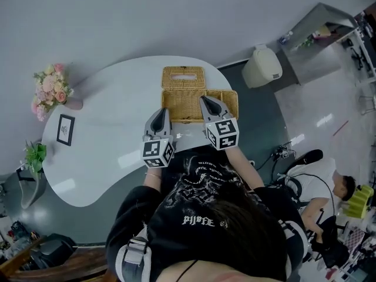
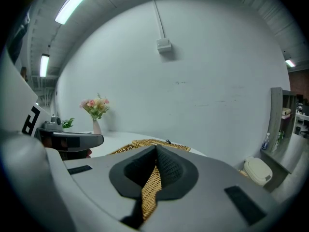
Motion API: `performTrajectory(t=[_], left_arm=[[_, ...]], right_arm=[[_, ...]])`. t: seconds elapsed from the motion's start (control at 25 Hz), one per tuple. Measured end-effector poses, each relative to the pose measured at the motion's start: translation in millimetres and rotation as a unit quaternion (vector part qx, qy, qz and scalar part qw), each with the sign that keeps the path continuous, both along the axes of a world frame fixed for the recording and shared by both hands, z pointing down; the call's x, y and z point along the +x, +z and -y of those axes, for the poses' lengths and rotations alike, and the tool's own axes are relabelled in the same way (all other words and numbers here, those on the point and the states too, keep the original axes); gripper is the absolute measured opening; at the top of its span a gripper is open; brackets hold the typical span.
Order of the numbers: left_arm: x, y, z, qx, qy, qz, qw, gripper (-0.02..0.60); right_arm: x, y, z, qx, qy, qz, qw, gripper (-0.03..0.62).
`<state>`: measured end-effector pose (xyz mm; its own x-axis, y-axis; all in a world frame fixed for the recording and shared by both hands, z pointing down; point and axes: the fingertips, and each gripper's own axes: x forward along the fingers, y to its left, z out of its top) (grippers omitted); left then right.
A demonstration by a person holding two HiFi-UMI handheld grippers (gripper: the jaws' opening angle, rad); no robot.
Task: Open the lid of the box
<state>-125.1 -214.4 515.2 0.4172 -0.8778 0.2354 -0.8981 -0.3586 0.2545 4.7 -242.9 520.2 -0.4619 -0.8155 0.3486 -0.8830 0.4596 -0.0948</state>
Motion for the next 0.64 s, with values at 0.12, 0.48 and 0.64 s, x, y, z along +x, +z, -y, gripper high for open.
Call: performTrajectory(t=[0.12, 0.48, 0.64], left_arm=[[-0.2, 1.8, -1.8, -0.003, 0.0, 0.001, 1.0, 0.026], [1.9, 5.7, -4.3, -0.008, 0.004, 0.001, 1.0, 0.026], [0.4, 8.7, -3.5, -0.01, 0.001, -0.001, 0.9999, 0.026]], right_arm=[[-0.6, 0.3, -2.0, 0.002, -0.003, -0.003, 1.0, 0.026], [1.8, 5.3, -8.1, 0.002, -0.004, -0.006, 1.0, 0.026], [3.4, 8.3, -9.1, -0.002, -0.004, -0.005, 1.0, 0.026]])
